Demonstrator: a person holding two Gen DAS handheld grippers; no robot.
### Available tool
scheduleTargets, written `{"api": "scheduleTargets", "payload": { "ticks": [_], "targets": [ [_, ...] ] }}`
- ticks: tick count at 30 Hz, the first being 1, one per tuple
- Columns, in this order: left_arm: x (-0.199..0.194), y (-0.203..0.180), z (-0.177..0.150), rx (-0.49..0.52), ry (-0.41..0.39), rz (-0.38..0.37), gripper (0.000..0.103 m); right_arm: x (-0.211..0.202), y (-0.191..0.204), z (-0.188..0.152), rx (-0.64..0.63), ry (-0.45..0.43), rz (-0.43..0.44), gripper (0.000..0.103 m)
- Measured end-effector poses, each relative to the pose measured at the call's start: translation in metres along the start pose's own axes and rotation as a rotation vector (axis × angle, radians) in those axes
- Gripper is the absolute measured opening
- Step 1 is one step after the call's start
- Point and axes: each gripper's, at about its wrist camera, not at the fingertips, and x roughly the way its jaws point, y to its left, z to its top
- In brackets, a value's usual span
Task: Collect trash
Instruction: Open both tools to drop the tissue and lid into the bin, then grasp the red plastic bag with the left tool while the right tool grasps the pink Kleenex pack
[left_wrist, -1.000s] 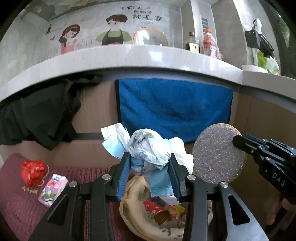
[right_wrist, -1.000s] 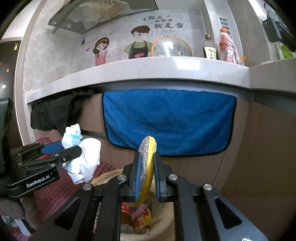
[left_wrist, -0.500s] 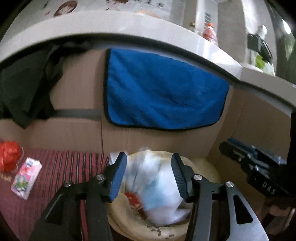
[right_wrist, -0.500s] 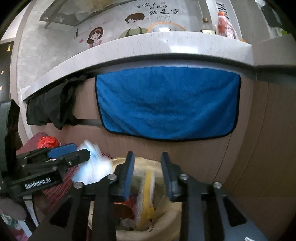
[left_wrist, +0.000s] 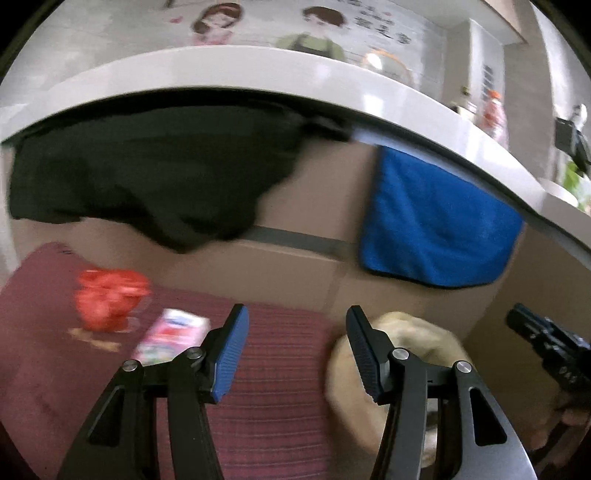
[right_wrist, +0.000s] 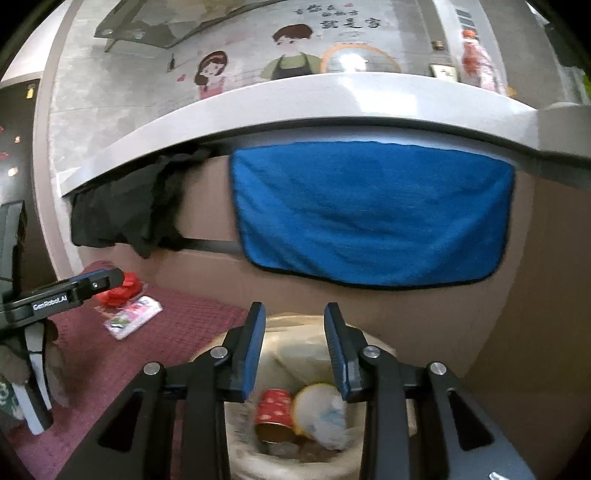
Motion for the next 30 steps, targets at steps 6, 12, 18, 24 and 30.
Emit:
{"api": "scheduleTargets", "payload": {
  "ticks": [6, 12, 18, 24, 30],
  "targets": [
    [-0.023, 0.084, -0.003, -0.076, -0.025, 0.128, 0.056, 0.021, 0.062, 0.002, -0.032, 0.035, 0.129, 0.032],
    [-0.022, 0.159, -0.003, -0.166, -0.018, 0.162, 0.058, 0.050, 0.125, 0.001, -0.107, 0.076, 0.211, 0.032],
    [0.042, 0.217, 0.006, -0.274, 0.097, 0.106, 0.059, 0.086, 0.171, -0.009, -0.130, 0.150, 0.276, 0.032],
    [0.095, 0.244, 0.010, -0.335, 0.175, 0.109, 0.059, 0.110, 0.187, -0.017, -0.157, 0.201, 0.269, 0.032],
    [0.111, 0.251, -0.003, -0.379, 0.236, 0.070, 0.059, 0.138, 0.198, -0.015, -0.111, 0.265, 0.290, 0.032]
  ]
}}
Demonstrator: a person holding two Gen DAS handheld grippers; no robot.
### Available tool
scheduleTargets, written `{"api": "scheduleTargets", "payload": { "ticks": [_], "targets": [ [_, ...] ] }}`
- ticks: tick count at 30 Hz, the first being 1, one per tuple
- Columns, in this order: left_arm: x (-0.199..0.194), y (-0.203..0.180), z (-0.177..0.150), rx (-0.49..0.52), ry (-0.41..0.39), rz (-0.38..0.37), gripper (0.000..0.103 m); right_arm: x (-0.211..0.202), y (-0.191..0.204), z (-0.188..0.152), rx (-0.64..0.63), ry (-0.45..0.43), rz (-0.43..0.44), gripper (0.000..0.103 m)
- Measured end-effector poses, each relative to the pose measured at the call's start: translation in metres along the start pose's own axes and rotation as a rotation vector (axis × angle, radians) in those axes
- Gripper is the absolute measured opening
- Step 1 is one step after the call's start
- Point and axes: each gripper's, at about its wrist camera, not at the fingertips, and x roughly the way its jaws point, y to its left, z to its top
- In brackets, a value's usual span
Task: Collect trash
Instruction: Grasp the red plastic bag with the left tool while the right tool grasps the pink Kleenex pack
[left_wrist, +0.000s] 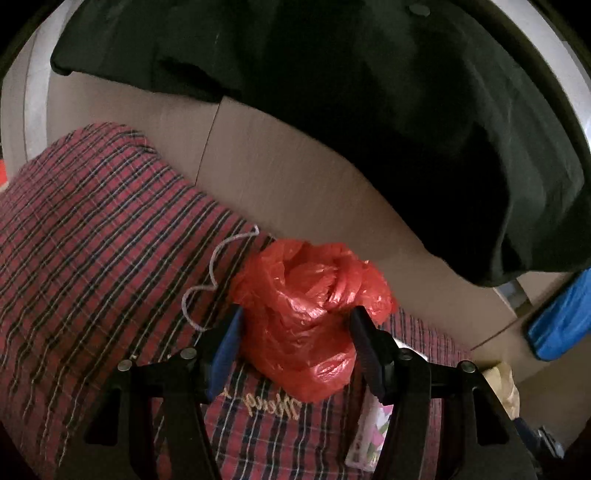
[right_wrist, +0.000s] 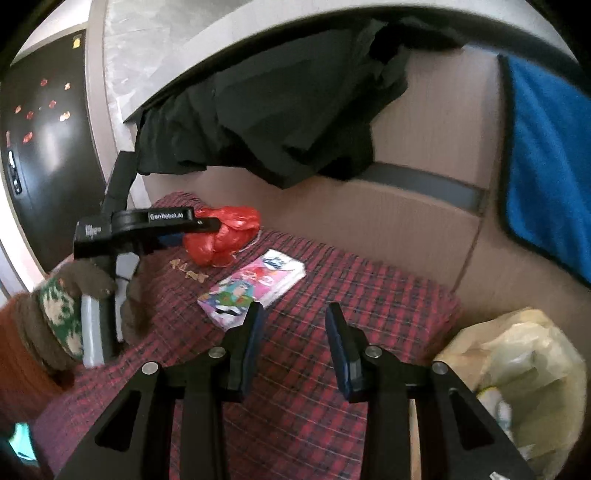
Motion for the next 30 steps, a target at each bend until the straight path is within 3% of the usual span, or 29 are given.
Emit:
{"api": "scheduleTargets", "payload": {
  "ticks": [3, 5, 8, 15, 20, 30],
  "targets": [
    [-0.014, 0.007, -0.002, -0.015, 0.021, 0.001, 0.048, 0.012, 0.011, 0.006, 0.016, 0.018, 0.037, 0.032],
    [-0.038, 0.016, -0.006, -0.036, -0.007, 0.012, 0.043, 0.023, 0.021, 0.010, 0.015, 0.026, 0.052, 0.032],
    [-0.078, 0.028, -0.015, -0.051, -0.054, -0.009, 0.042, 0.048, 0.034, 0.015, 0.038, 0.066, 0.082, 0.032],
    [-0.158, 0.046, -0.047, -0.001, -0.189, 0.070, 0.042, 0.095, 0.038, 0.018, 0.164, 0.117, 0.027, 0.032],
    [-0.166, 0.073, -0.062, -0.068, -0.191, 0.038, 0.042, 0.118, 0.033, 0.021, 0.228, 0.125, -0.092, 0.038],
    [-0.168, 0.082, -0.069, -0.079, -0.219, 0.034, 0.042, 0.144, 0.055, 0.025, 0.121, 0.176, -0.154, 0.055]
  ]
}}
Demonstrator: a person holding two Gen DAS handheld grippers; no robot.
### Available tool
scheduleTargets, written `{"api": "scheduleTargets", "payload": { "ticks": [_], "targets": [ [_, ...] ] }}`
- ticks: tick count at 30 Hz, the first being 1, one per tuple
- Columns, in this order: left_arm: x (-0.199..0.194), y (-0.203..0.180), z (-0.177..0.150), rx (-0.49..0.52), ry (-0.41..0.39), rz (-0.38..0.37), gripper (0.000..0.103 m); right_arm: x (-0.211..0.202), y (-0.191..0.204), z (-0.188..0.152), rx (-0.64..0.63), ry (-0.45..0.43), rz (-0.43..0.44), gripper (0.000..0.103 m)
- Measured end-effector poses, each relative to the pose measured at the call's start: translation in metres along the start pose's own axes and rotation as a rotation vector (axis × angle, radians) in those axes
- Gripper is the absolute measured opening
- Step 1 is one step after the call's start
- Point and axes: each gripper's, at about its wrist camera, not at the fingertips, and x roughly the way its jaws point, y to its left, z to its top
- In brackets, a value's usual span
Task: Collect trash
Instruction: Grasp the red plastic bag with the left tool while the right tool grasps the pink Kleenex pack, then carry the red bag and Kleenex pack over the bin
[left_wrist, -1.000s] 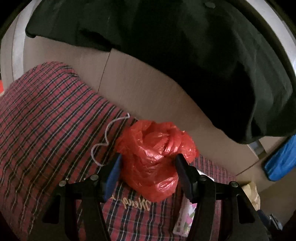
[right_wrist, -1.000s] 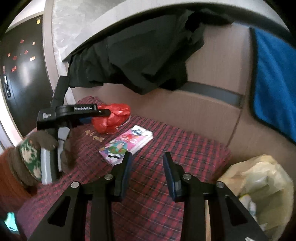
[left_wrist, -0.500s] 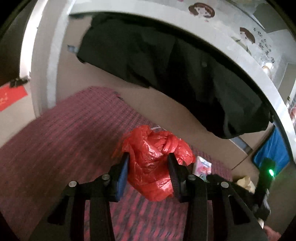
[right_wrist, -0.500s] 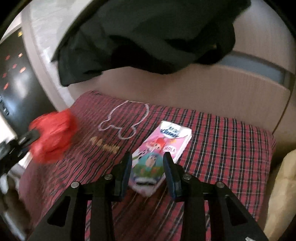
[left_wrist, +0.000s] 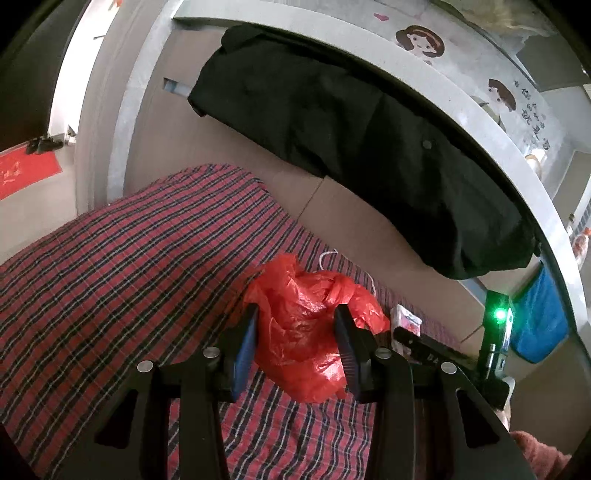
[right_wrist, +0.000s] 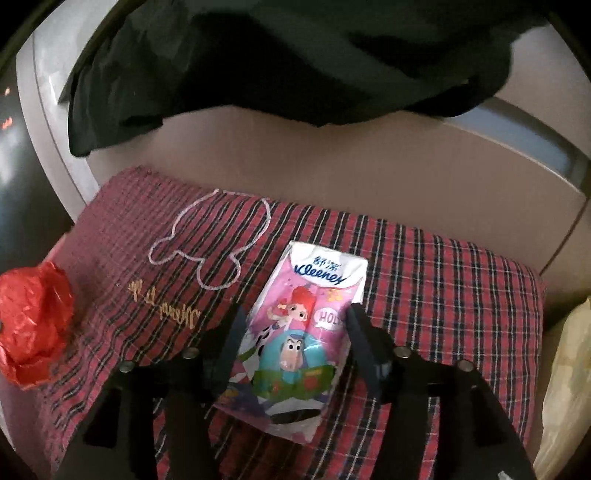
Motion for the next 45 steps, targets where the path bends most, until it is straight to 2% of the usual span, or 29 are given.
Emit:
{"api": "scheduleTargets", "payload": {
  "ticks": [6, 10, 15, 19, 24, 28, 35, 39, 45],
  "targets": [
    [0.001, -0.001, -0.001, 0.023, 0.000, 0.019, 0.042, 0.003, -0.012, -0.002, 0.031, 0.023, 0.047, 0.056],
    [0.001, -0.006, -0.002, 0.035, 0.004, 0.032, 0.042, -0.002, -0.013, -0.006, -0.042, 0.034, 0.067, 0.056],
    [-0.007, -0.019, -0.004, 0.069, -0.026, 0.068, 0.042, -0.021, -0.020, -0.013, -0.074, 0.009, 0.125, 0.041],
    [-0.013, -0.034, -0.007, 0.095, -0.036, 0.073, 0.041, -0.056, -0.019, -0.023, -0.146, -0.057, 0.146, 0.039],
    [-0.029, -0.072, -0.011, 0.166, -0.074, 0.057, 0.041, -0.109, -0.025, -0.029, -0.192, -0.158, 0.149, 0.038],
    [-0.040, -0.108, -0.017, 0.231, -0.106, 0.035, 0.039, -0.161, -0.041, -0.036, -0.215, -0.260, 0.131, 0.038],
    [-0.050, -0.174, -0.033, 0.328, -0.133, -0.024, 0.034, -0.230, -0.077, -0.048, -0.211, -0.395, 0.098, 0.038],
    [-0.048, -0.201, -0.042, 0.356, -0.130, -0.046, 0.031, -0.250, -0.102, -0.051, -0.171, -0.424, 0.088, 0.038],
    [-0.042, -0.223, -0.052, 0.391, -0.112, -0.022, 0.030, -0.256, -0.127, -0.057, -0.118, -0.443, 0.087, 0.039]
  ]
}}
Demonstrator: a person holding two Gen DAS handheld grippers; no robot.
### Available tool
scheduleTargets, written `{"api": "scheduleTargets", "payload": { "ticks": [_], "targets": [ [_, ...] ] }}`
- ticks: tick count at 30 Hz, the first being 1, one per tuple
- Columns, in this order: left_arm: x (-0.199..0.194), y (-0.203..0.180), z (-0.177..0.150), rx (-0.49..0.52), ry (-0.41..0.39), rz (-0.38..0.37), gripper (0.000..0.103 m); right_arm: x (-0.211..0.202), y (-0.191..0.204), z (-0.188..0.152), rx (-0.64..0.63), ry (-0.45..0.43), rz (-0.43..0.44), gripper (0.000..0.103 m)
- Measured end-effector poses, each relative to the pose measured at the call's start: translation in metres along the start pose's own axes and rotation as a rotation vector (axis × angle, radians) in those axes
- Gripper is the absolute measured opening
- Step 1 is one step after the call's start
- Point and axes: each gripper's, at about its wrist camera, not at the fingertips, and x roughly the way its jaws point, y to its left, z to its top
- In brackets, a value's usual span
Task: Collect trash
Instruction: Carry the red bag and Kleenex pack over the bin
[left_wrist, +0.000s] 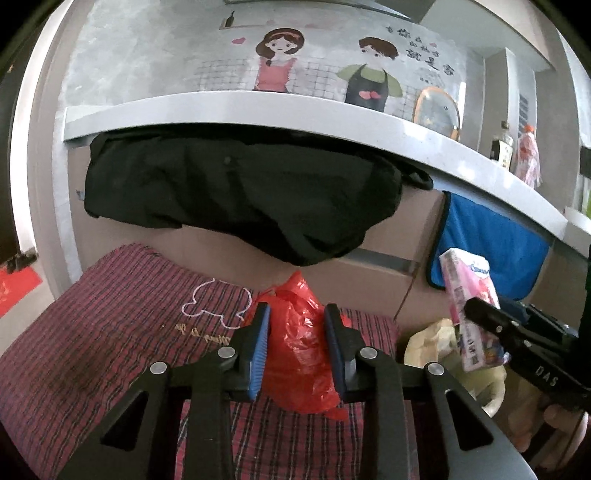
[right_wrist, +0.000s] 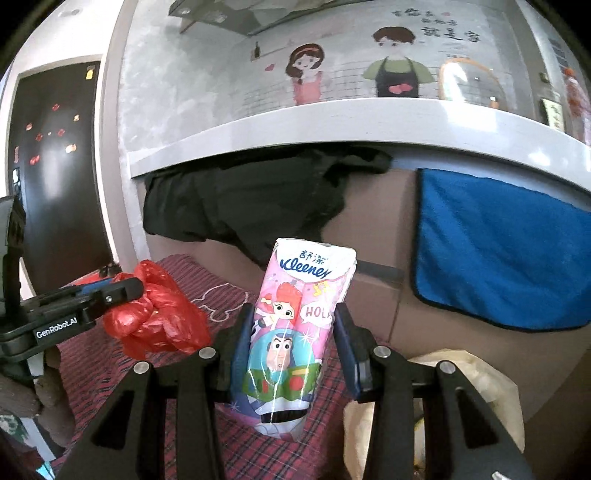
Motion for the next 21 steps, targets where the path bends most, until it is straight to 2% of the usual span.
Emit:
{"api": "scheduleTargets", "payload": {
  "ticks": [6, 14, 21],
  "targets": [
    [-0.011, -0.039, 0.003, 0.083, -0.051, 0.000, 0.030, -0.010, -0.024, -0.002, 0.041, -0.021, -0.020, 0.039],
    [-0.005, -0.108, 0.000, 0.138, -0.062, -0.110, 0.030, -0.046, -0.062, -0.012, 0.049, -0.052, -0.111, 0.039],
    [0.007, -0.165, -0.013, 0.191, -0.042, -0.186, 0.030, -0.069, -0.102, -0.024, 0.075, -0.060, -0.196, 0.039]
  ]
}}
